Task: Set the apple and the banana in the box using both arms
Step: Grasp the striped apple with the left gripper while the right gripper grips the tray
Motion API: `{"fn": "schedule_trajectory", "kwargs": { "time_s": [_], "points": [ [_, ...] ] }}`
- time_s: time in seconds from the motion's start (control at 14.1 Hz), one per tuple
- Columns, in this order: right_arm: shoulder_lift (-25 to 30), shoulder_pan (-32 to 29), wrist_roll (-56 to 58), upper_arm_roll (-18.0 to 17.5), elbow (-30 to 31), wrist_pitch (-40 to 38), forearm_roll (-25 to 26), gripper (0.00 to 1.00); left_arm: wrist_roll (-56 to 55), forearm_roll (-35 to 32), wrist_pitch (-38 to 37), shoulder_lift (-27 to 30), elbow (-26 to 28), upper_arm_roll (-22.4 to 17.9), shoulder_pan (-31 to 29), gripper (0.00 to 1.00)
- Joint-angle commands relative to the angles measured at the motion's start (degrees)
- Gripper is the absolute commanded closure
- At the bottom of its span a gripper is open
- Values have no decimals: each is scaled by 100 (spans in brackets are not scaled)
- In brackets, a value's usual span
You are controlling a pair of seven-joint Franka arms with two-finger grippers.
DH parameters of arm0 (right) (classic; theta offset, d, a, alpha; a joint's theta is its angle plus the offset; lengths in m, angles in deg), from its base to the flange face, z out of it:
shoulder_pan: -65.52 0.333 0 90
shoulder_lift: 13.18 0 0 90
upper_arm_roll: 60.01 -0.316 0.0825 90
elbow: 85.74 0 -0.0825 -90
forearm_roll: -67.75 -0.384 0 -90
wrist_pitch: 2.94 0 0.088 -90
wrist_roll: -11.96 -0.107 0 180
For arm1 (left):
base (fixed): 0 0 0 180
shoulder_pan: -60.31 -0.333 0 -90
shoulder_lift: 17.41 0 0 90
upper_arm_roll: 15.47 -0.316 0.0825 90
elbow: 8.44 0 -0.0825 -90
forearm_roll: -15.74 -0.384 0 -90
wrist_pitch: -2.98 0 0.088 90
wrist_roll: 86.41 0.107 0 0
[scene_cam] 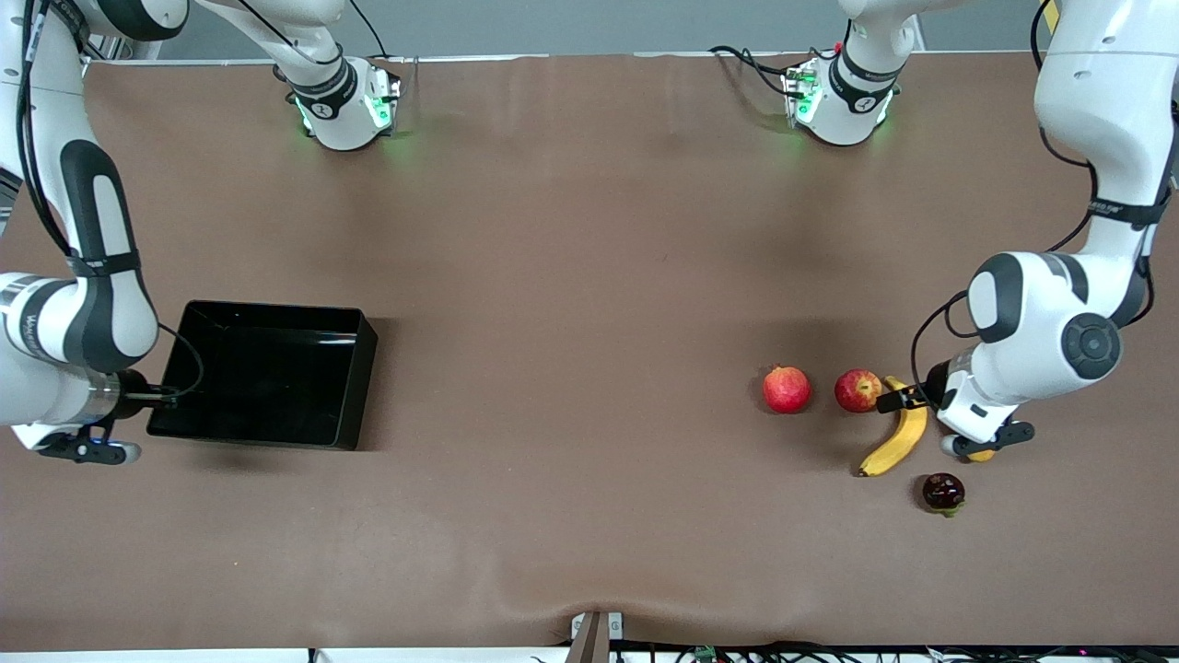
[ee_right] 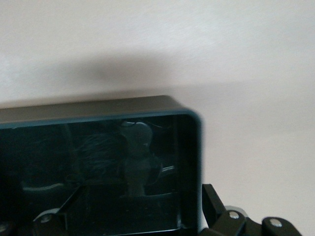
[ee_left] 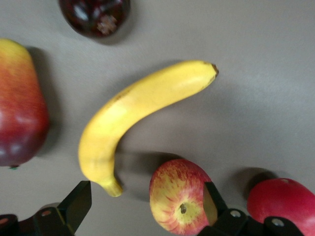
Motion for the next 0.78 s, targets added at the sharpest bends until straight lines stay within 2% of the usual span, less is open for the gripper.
{"fn": "schedule_trajectory", "kwargs": {
  "time_s": [0.0, 0.21, 0.57, 0.64, 0.71],
  "points": [
    [4, -223, 31, -68, -66, -48, 227, 0, -192, -71, 60, -88, 24, 64, 45, 0],
    [-171, -337, 49, -68, -31, 215, 209, 0, -245, -62, 78, -176, 42, 64, 212, 0],
    [-374, -347, 57, -77, 92, 225, 192, 0, -245, -88, 174, -334, 147, 64, 213, 0],
    [-383, -355, 57, -77, 119, 208, 192, 15, -245, -97, 174, -317, 200, 64, 204, 25],
    [-383, -347, 49, -77, 128, 164, 192, 71, -245, -97, 166, -265, 252, 64, 204, 86]
  ]
}}
